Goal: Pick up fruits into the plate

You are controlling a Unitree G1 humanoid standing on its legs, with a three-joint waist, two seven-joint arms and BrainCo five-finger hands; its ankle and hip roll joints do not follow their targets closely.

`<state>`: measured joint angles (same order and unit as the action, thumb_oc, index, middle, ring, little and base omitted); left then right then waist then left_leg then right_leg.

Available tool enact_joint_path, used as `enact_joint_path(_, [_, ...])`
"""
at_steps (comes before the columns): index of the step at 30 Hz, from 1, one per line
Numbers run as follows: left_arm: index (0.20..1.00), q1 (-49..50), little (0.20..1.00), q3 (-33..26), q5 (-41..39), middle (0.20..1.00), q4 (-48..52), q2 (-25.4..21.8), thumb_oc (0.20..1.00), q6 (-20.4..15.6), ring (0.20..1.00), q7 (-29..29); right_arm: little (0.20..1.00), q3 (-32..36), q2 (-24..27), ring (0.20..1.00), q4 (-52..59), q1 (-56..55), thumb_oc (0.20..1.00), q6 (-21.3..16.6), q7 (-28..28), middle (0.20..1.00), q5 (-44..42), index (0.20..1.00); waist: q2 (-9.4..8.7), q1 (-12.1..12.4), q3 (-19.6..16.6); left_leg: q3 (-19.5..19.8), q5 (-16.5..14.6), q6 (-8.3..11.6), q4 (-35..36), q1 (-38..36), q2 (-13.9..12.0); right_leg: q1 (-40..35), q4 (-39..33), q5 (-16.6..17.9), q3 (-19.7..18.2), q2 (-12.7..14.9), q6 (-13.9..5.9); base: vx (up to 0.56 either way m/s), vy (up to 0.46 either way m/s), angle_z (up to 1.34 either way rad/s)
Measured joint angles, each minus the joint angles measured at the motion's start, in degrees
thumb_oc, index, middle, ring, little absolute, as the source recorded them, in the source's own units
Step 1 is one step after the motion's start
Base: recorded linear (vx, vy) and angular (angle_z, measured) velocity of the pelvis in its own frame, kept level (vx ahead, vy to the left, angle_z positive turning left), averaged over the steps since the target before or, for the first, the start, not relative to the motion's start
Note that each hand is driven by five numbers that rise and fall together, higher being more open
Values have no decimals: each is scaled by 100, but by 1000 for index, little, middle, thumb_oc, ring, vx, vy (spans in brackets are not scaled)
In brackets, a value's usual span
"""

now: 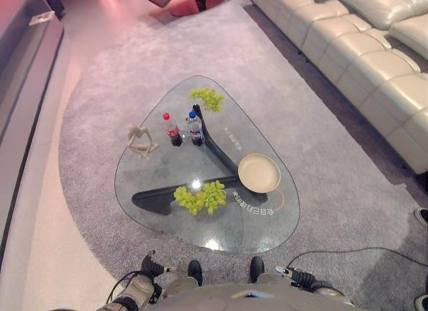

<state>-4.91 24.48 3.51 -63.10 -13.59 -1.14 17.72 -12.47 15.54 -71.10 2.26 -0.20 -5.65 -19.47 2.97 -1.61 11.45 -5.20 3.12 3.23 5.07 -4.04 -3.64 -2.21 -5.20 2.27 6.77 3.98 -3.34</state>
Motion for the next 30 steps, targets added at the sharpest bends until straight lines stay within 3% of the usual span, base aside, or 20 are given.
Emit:
enact_joint_path(10, [1000, -1290, 1000, 385, 446, 1000, 1032, -425, 1000, -140, 1000, 749, 1000, -233, 172, 1000, 499, 797, 1000, -53, 12, 1000, -421, 1000, 172, -197, 888, -121, 66, -8, -74, 374, -19, 402, 22, 168, -159, -30, -2, -70, 20, -9])
enact_joint_path(18, [1000, -2613, 1000, 829, 1173, 1000, 1745, -1460, 1000, 310, 1000, 1200, 1000, -566, 453, 1000, 1096, 1206, 1000, -73, 41, 1000, -884, 1000, 171, -438, 1836, -284, 79, -4, -303, 919, -46, 1167, 454, 180, -361, -49, 8, -66, -30, -13])
enact_joint_path(25, [1000, -3727, 1000, 880, 1701, 1000, 1469, -1763, 1000, 771, 1000, 1166, 1000, -644, 440, 1000, 1131, 1468, 1000, -86, 82, 1000, -1237, 1000, 133, -517, 1963, -400, 100, -9, -481, 1527, -37, 1970, 880, 178, -522, -39, 8, -16, -63, -11])
enact_joint_path(30, [1000, -4418, 1000, 1275, 2145, 1000, 959, -1784, 1000, 1018, 1000, 964, 1000, -652, 434, 1000, 1197, 1670, 1000, -148, 147, 1000, -1524, 1000, 114, -624, 1969, -466, 137, -27, -605, 1935, -30, 2523, 1211, 177, -642, -42, 8, -8, -47, -9])
